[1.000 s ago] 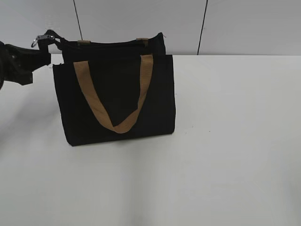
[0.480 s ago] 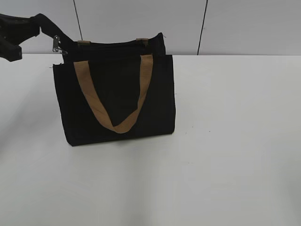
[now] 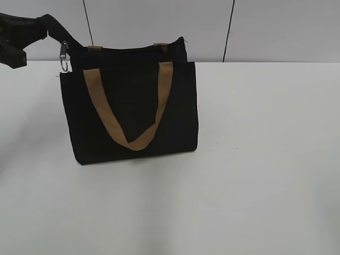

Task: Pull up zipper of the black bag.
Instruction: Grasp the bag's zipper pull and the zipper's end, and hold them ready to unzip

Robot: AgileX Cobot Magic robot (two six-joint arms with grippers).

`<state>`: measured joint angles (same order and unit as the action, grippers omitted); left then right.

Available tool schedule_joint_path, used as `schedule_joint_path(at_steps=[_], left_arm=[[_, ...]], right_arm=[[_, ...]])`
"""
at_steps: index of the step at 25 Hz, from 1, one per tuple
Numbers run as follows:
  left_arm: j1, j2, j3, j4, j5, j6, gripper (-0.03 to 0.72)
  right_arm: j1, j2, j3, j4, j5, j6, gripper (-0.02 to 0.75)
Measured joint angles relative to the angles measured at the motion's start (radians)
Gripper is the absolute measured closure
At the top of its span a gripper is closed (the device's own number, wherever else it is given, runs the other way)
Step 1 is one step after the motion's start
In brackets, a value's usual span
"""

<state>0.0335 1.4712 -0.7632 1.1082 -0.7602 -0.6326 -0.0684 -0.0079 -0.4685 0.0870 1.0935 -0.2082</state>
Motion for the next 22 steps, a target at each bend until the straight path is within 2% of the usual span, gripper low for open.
schedule_joint_path(at_steps=[13, 22], left_arm=[[0.000, -0.048, 0.000, -0.002, 0.003, 0.000, 0.672], [-0.002, -0.076, 0.001, -0.052, 0.013, -0.001, 0.672]], right_arm=[[0.000, 0.000, 0.000, 0.000, 0.000, 0.000, 0.253], [0.000, 0.000, 0.000, 0.037, 0.000, 0.000, 0.253]])
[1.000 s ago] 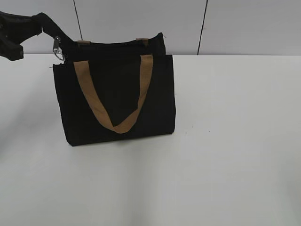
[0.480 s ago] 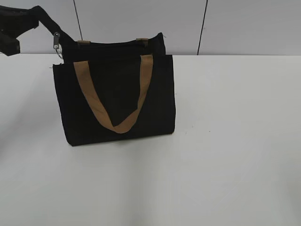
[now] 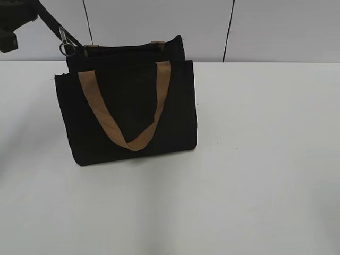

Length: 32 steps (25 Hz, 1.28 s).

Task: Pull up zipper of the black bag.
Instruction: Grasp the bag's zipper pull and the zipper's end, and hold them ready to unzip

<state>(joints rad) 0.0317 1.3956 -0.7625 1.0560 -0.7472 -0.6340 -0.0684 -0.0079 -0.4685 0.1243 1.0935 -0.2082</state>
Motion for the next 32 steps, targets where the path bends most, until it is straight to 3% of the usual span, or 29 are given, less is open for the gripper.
schedule_joint_path(at_steps=[13, 20, 32], left_arm=[[0.000, 0.000, 0.000, -0.008, 0.003, -0.003, 0.673], [0.000, -0.001, 0.000, -0.008, 0.005, -0.003, 0.673], [0.000, -0.002, 0.000, -0.008, 0.006, -0.003, 0.673]], right_arm=[[0.000, 0.012, 0.000, 0.062, -0.005, -0.024, 0.253], [0.000, 0.169, -0.026, 0.149, -0.035, -0.177, 0.253], [0.000, 0.388, -0.154, 0.159, -0.168, -0.243, 0.253]])
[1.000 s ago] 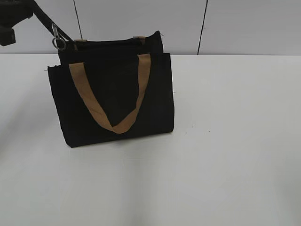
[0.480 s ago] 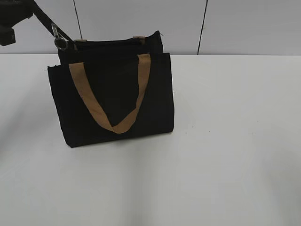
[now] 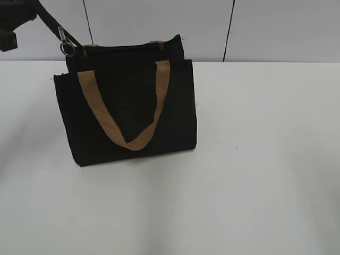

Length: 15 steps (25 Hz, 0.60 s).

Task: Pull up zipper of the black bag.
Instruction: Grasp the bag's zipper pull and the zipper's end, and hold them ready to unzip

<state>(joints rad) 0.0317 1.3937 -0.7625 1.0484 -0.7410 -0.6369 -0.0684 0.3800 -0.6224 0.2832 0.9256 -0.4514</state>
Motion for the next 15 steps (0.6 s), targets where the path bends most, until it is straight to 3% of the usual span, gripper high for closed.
schedule_joint_path(at_steps=[4, 15], left_arm=[[0.000, 0.000, 0.000, -0.001, 0.000, 0.000, 0.673], [0.000, 0.000, 0.000, -0.001, 0.000, 0.000, 0.673]], right_arm=[[0.015, 0.054, -0.064, 0.001, -0.019, -0.029, 0.253], [0.187, 0.428, -0.198, 0.022, -0.036, -0.114, 0.254]])
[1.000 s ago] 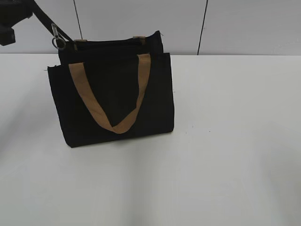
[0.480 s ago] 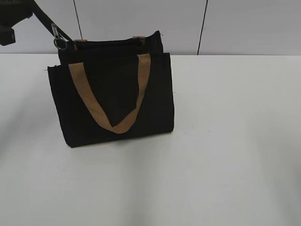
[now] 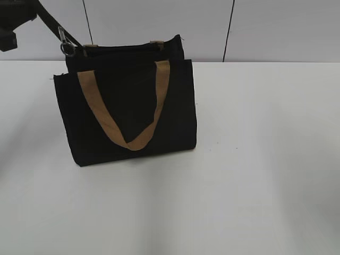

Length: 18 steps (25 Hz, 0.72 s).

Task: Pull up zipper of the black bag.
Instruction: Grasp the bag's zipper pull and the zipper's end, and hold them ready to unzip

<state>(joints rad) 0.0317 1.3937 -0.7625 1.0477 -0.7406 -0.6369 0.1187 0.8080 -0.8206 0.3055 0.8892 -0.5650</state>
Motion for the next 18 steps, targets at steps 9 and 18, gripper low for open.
schedule_joint_path(at_steps=[9, 18], left_arm=[[0.000, 0.000, 0.000, -0.004, -0.001, 0.000, 0.673], [0.000, 0.000, 0.000, -0.007, -0.001, 0.000, 0.673]], right_arm=[[0.287, 0.275, -0.033, 0.022, -0.203, -0.033, 0.254], [0.432, 0.461, -0.097, 0.036, -0.321, 0.025, 0.254]])
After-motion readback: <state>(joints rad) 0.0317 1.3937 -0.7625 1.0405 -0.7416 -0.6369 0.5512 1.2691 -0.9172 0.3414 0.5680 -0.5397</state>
